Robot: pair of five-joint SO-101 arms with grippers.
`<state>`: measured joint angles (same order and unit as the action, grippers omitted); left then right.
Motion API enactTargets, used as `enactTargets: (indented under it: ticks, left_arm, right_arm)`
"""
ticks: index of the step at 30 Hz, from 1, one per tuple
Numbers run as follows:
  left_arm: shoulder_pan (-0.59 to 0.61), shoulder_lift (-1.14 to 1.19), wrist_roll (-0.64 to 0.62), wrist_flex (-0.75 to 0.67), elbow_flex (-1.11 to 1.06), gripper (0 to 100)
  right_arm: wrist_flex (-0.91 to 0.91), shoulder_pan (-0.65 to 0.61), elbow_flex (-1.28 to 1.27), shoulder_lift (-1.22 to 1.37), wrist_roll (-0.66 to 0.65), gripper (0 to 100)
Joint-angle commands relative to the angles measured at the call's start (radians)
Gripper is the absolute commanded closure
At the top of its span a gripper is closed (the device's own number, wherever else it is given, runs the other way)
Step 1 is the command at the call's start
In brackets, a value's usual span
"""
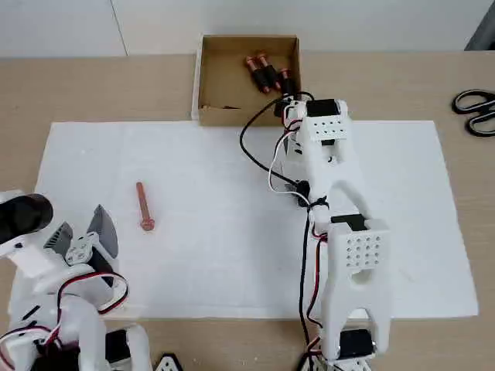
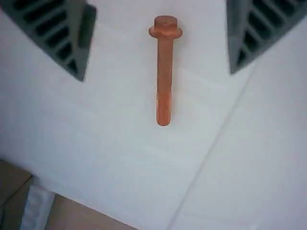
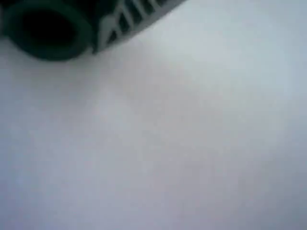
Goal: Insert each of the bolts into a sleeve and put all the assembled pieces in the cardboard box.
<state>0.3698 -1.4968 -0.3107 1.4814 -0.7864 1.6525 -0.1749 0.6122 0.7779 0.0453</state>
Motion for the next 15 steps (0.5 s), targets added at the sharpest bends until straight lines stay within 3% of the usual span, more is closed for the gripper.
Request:
enactTargets:
  ticks: [1, 11, 15]
  left_arm:
    - [0.006, -0.002, 0.006, -0.012, -0.001, 82]
    - [0.006, 0.008, 0.008, -0.014, 0.039, 81]
    - [0.006, 0.104, 0.008, 0.003, 0.097, 76]
  right_arm:
    - [0.007, -0.002, 0.006, -0.004, -0.031, 99.4]
    - [0.024, 0.004, 0.003, -0.209, -0.075, 99.5]
    - [0.024, 0.005, 0.002, -0.315, -0.087, 99.5]
